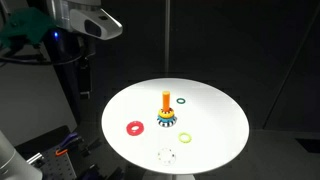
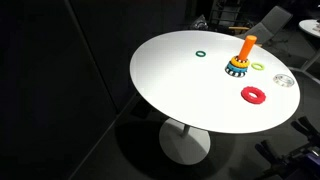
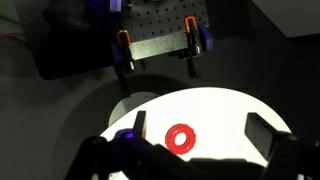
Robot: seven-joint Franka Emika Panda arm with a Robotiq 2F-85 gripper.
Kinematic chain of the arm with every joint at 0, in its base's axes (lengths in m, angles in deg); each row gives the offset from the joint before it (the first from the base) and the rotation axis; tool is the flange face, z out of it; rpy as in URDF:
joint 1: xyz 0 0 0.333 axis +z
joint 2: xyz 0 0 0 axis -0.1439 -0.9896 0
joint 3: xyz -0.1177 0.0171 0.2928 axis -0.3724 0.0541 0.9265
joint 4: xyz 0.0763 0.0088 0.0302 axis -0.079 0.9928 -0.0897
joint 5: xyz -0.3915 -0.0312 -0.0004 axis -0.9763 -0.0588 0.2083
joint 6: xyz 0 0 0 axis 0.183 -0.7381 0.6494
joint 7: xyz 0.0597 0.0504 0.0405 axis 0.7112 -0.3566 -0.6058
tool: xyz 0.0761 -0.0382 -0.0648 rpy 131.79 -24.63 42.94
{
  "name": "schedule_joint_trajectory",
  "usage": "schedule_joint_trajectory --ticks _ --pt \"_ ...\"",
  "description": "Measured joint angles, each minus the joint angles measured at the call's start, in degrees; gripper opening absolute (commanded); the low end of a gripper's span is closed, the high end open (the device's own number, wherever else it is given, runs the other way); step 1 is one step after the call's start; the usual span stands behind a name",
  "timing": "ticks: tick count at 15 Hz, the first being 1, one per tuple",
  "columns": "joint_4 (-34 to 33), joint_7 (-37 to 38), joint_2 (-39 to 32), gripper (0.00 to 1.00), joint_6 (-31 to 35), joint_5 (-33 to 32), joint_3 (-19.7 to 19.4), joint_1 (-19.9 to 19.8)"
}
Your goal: Put the red ring on the ring holder
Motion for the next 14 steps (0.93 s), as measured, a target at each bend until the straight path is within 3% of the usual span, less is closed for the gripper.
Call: schedule_joint_trajectory --ticks 9,14 --pt "0.02 0.00 -0.06 1.00 0.01 0.00 0.22 -0.14" --pt "-0.10 1.41 -0.70 1.00 2.74 0.00 2.49 -0.29"
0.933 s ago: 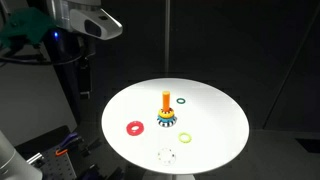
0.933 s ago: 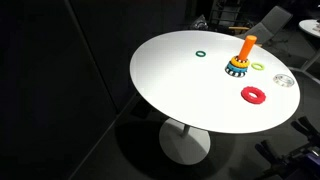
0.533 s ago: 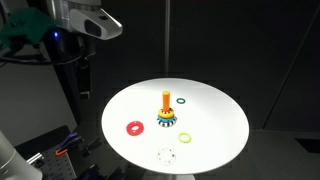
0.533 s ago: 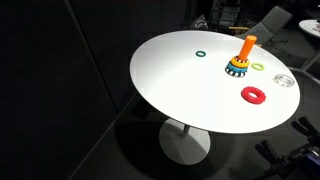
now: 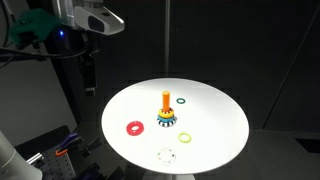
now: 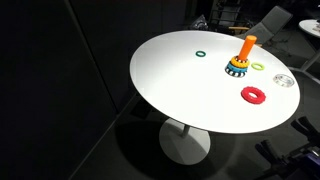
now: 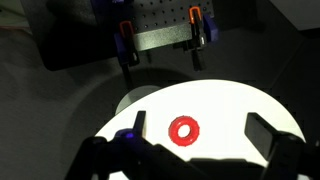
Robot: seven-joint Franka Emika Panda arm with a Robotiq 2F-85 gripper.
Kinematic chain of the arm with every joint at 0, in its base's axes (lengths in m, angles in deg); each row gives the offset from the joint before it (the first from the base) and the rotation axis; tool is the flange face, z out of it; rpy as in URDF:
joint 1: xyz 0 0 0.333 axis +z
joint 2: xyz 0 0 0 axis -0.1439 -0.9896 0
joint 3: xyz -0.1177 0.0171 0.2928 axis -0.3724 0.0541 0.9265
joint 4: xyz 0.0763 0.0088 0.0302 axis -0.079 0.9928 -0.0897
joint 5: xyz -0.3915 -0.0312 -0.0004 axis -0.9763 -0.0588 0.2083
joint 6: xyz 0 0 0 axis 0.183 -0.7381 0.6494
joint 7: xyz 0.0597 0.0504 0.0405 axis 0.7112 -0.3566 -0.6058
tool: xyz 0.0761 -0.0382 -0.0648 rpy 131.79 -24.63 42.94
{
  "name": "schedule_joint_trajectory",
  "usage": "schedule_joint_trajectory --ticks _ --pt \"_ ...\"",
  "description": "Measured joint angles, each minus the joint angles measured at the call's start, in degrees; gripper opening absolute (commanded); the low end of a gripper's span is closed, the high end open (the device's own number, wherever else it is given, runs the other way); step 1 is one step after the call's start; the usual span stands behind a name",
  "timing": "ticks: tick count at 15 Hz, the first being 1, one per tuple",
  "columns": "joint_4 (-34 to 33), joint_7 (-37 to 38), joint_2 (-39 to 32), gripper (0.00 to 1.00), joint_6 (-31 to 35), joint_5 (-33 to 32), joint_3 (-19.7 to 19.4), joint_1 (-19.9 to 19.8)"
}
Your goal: Put the red ring on the ring holder
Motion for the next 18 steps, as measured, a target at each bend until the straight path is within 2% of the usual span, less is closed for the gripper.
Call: schedule_joint_trajectory --ticks 10,18 --pt "0.04 2.91 -7.39 1.00 14.76 -0.03 6.07 0.39" --pt "-0.17 2.90 -16.00 1.00 21.51 -1.68 8.75 0.85"
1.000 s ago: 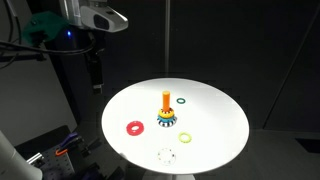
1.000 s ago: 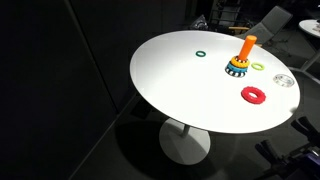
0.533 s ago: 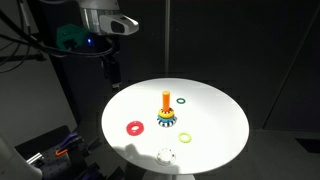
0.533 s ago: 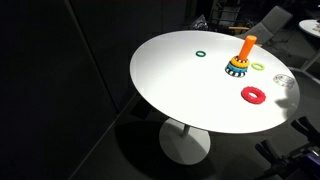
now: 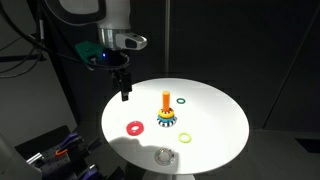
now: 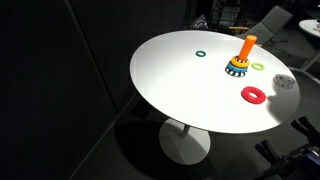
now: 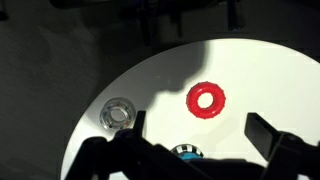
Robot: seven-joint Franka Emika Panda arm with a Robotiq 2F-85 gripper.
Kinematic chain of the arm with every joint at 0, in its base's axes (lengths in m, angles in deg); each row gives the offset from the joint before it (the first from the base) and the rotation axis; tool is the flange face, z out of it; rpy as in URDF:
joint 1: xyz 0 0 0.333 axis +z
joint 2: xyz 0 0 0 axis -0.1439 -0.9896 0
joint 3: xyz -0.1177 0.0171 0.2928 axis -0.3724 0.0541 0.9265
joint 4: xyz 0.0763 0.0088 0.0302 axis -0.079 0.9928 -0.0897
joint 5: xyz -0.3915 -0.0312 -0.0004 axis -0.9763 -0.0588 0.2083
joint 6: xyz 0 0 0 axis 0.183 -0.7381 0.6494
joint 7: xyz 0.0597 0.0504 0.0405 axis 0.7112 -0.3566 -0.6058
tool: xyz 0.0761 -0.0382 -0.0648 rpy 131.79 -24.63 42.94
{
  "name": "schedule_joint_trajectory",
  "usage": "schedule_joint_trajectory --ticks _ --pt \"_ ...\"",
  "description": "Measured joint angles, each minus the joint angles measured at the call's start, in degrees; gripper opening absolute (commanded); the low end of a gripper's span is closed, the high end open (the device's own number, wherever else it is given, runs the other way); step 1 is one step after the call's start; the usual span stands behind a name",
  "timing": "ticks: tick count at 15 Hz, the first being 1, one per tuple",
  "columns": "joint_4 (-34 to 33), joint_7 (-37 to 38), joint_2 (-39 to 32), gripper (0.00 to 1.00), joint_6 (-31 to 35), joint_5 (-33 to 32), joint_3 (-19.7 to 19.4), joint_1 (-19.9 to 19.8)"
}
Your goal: Put the red ring on the ring holder
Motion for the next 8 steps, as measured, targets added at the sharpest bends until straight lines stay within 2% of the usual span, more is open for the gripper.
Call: schedule_joint_trajectory --ticks 8 --pt "-0.06 0.00 -1.07 1.00 0.19 -0.08 0.09 0.00"
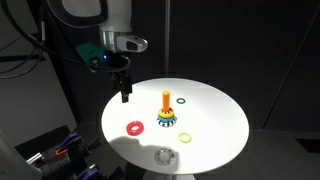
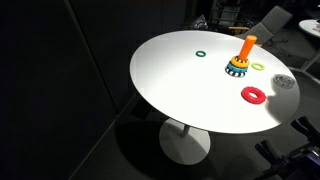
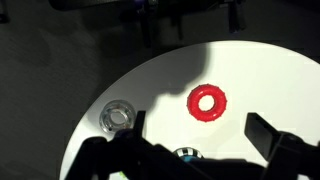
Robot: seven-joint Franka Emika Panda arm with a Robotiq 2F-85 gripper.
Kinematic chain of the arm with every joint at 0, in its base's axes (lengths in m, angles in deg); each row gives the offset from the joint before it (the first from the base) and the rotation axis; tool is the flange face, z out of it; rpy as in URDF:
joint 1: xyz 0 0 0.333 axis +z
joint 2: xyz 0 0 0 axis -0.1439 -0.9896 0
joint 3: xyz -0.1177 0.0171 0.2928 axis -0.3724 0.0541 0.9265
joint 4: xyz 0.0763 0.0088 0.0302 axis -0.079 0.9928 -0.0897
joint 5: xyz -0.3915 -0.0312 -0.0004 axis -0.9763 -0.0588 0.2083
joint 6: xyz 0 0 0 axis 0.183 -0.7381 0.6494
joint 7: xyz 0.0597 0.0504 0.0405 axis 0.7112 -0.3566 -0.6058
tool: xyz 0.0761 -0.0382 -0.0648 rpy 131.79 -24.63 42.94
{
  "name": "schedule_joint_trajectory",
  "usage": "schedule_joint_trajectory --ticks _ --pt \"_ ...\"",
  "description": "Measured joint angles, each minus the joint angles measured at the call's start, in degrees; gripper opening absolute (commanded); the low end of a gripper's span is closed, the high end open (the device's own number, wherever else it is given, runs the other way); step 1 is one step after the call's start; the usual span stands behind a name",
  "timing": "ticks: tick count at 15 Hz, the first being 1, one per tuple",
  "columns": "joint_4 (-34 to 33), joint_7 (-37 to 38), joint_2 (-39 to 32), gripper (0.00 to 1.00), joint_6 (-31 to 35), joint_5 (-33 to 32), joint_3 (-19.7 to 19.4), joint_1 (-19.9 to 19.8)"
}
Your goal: Put the red ring on the ring holder
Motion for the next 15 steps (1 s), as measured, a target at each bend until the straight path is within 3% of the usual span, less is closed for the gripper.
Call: schedule_joint_trajectory --ticks 6,15 --pt "0.00 0.14 -0.86 1.00 0.93 0.03 0.00 0.00" --pt "-0.67 0.22 -12.25 1.00 13.78 0.26 0.12 1.36"
